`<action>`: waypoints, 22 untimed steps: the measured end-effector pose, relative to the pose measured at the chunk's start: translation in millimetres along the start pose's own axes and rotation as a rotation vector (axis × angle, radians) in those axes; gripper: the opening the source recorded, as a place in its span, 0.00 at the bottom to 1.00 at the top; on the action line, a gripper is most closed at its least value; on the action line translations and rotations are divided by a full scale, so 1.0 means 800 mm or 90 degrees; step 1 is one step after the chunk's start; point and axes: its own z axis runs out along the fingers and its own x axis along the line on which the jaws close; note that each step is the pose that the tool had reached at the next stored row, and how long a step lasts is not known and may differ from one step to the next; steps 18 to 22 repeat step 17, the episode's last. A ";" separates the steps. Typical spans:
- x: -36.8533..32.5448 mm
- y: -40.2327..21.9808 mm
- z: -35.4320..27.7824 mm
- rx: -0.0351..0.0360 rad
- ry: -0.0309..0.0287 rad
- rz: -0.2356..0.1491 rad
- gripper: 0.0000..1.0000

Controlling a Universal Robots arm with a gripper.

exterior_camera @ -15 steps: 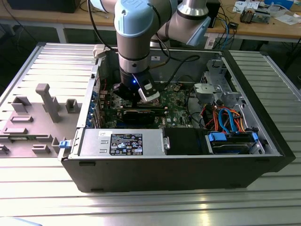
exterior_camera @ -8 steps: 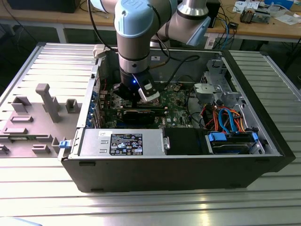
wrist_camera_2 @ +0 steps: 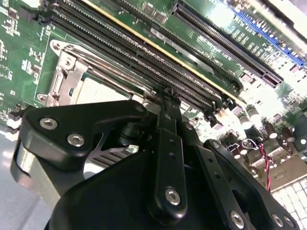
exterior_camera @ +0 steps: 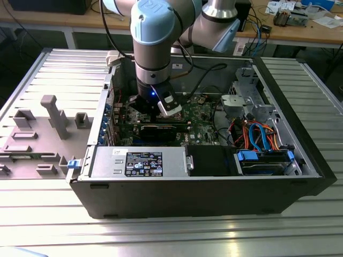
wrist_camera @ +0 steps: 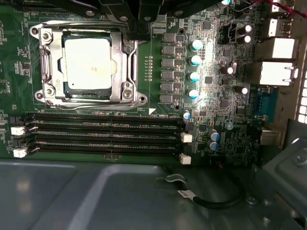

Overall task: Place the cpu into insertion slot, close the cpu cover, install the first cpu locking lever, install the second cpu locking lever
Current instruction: 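Install the second cpu locking lever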

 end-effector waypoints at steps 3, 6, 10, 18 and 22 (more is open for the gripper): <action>0.0009 0.0002 -0.0018 0.0008 0.0001 -0.001 0.11; 0.0013 0.0011 -0.0080 0.0010 0.0003 -0.002 0.11; 0.0013 0.0027 -0.0182 0.0010 0.0003 -0.002 0.11; 0.0008 0.0034 -0.0227 0.0010 0.0004 -0.002 0.11; 0.0008 0.0034 -0.0227 0.0010 0.0004 -0.002 0.11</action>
